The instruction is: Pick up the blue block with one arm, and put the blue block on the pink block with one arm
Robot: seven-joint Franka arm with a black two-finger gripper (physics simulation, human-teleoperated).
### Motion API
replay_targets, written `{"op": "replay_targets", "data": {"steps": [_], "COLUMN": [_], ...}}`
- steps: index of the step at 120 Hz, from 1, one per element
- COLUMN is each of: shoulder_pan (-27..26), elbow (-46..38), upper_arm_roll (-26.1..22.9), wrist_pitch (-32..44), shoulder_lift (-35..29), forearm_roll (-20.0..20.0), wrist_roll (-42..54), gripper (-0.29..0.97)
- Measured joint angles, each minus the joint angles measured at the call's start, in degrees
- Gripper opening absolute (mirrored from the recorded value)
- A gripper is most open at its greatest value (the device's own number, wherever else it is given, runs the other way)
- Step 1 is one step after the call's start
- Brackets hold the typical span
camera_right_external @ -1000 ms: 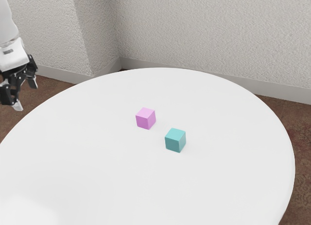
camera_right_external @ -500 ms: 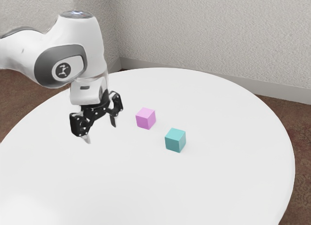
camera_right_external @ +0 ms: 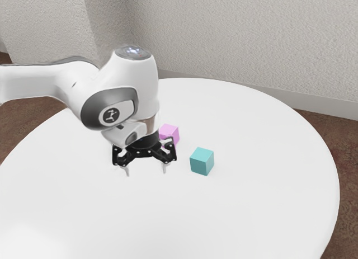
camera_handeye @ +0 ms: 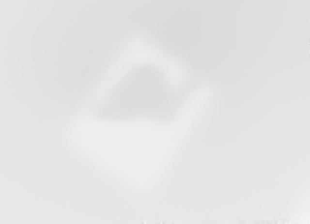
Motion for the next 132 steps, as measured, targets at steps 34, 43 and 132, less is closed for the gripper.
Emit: {"op": "replay_targets", "data": {"steps": [34, 43, 132], "shoulder_pan": [-0.78, -1.13, 0.00], "elbow": [2.97, 2.98, 23.21], "upper_arm_roll": [-2.38, -2.37, 4.83], "wrist_pitch": [7.64, 10.44, 19.76], "shoulder_lift": [8.58, 10.19, 34.80], "forearm_roll": [-1.56, -1.62, 9.48], "wrist_roll": [16.39, 19.13, 34.72], "gripper": [0.68, 0.68, 0.68]}}
